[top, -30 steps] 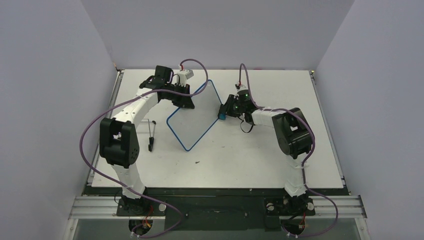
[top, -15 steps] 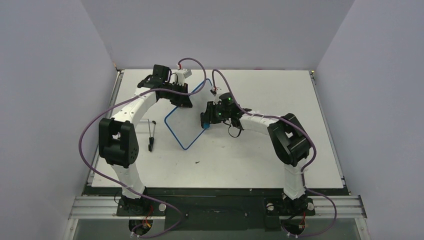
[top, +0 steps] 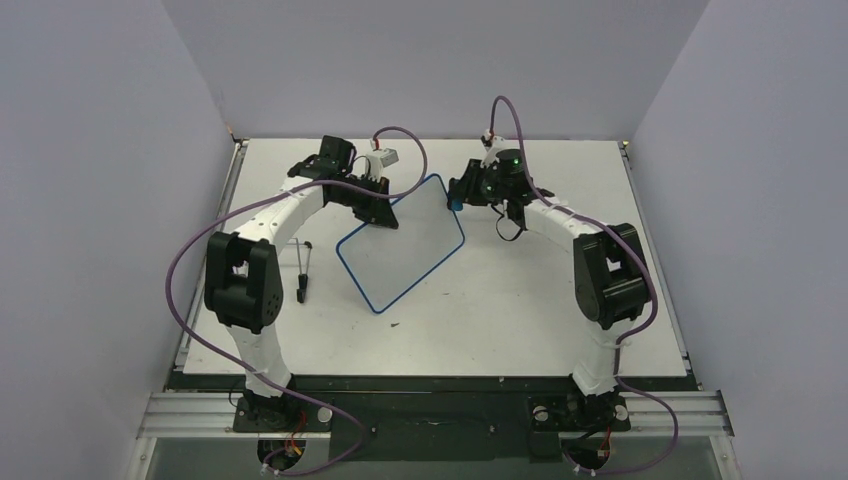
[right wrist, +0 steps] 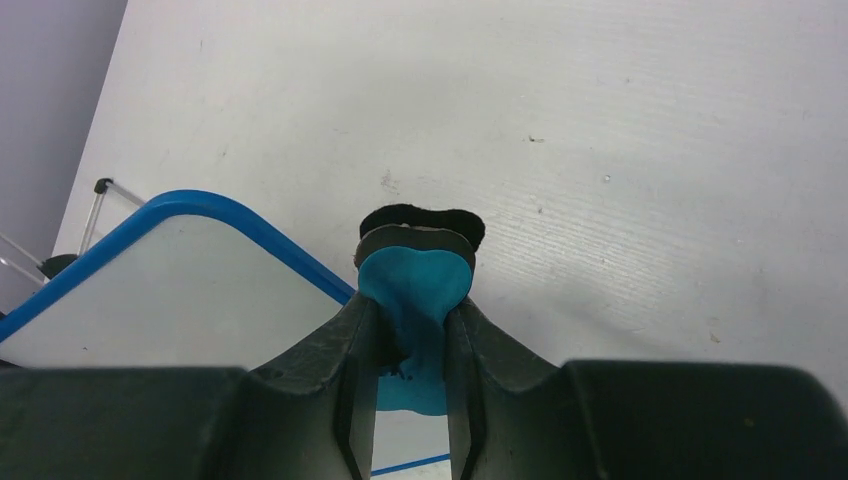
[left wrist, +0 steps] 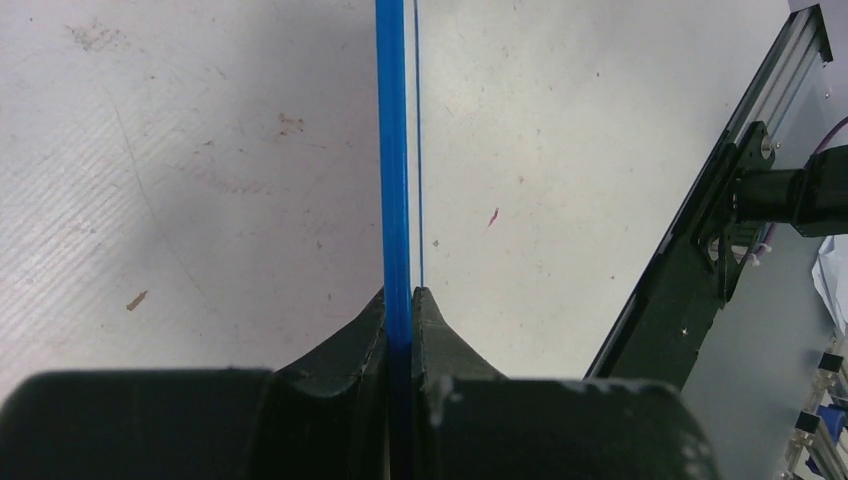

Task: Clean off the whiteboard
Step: Erase the whiteboard at the whiteboard stand.

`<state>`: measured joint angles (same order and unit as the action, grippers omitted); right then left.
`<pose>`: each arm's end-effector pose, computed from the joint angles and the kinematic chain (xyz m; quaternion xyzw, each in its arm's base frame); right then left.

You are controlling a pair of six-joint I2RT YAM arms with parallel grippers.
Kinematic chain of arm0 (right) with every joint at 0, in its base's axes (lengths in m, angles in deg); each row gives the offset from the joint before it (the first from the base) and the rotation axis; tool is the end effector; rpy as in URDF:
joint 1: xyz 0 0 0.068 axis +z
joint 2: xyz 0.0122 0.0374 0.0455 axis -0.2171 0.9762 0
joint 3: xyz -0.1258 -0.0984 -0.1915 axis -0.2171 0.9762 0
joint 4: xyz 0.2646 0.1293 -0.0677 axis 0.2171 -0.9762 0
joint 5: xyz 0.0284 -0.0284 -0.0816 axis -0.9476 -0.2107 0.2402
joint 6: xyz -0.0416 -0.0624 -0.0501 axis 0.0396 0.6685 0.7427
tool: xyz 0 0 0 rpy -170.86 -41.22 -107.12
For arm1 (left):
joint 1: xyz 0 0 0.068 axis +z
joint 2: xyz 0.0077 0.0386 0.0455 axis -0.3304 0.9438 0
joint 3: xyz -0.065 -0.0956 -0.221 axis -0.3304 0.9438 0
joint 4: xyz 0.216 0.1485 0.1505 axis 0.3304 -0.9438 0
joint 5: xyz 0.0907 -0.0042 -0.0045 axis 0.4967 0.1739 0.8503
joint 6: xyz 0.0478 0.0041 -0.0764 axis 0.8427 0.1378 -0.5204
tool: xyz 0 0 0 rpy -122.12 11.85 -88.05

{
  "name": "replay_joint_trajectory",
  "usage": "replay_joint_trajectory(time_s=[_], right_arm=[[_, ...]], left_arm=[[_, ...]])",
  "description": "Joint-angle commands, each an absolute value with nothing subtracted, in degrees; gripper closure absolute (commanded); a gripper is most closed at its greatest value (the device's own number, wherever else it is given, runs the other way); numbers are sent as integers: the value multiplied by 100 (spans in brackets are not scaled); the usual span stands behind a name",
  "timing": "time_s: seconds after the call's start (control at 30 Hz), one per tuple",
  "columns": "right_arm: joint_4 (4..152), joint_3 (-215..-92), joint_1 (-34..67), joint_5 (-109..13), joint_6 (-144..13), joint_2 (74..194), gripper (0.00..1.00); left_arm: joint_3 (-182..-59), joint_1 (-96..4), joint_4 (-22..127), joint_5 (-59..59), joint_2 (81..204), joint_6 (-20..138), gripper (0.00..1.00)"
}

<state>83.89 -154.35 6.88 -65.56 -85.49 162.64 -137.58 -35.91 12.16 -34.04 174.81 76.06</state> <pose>0.4632 0.2000 0.1614 -0.0590 0.8429 0.3704 0.3858 0.4233 -0.1832 0.1972 0.2708 0.8572 -0.3727 0.2302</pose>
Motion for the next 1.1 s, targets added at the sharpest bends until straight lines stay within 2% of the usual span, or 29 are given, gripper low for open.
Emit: replay_joint_trajectory(time_s=[0.0,0.27,0.7,0.87,1.07], right_arm=[[8354,-15406,974,-6536,-8556,16281,100],[8942,-14902,1266,-6622,-8460,16124,100],[9253,-14134,2615,-6075,-7368,15969,100],[9413,-14030,2520,-5789,-7747,15992,100],[9264,-14053,1914,-5270,-8066,16043,100]], left_arm=[[-13739,-3618,1078,-3583,17502,7829,100],[-13758,-3608,1063,-3568,17534,7830,100],[-13736,-3477,1126,-3611,17571,7759,100],[-13700,-3391,1179,-3596,17588,7715,100],[-13714,-3362,1193,-3671,17593,7699,100]])
